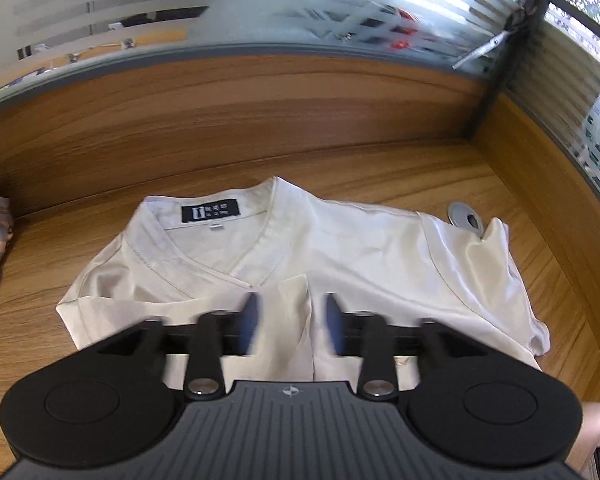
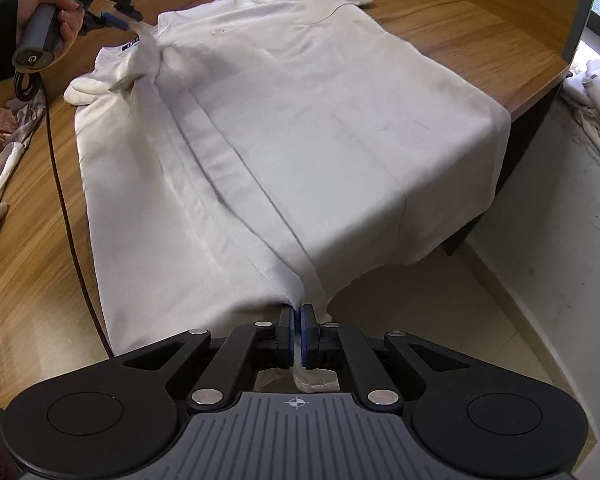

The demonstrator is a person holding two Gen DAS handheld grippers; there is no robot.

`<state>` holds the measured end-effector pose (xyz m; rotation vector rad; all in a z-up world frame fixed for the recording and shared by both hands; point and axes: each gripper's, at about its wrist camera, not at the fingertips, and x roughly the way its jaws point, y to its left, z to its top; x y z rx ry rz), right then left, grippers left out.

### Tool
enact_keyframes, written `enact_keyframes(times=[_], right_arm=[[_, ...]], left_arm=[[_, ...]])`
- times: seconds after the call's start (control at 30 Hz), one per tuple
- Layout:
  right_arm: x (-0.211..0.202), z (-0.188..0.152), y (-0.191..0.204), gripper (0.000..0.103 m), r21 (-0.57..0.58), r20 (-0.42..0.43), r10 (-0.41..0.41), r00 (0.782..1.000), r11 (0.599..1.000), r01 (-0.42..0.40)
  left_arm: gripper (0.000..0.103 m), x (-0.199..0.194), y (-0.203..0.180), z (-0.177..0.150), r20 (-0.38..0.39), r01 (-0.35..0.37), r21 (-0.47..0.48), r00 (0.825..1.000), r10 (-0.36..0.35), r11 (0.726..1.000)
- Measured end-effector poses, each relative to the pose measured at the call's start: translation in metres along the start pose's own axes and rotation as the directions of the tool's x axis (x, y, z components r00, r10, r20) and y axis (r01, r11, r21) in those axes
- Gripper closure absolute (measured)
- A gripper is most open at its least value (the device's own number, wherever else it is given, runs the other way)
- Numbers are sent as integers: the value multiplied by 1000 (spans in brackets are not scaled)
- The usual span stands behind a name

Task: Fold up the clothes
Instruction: 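Open both tools and move them over the shirt collar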

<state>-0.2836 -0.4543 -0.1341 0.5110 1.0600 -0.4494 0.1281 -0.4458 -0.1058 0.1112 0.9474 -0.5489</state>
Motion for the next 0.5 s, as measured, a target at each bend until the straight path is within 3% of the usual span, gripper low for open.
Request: enact_keyframes(times=[0.2,0.5], right_arm=[[-6,9,-3,94,-14,13,2,1000,1000,-2],[-25,32,8,93,-139,37,57,998,989,-51]], left_arm=[[46,-21,3,1,-4,60,28,998,-60,998],[42,-75,54,-23,-29,-7,10,1000,7,1000]])
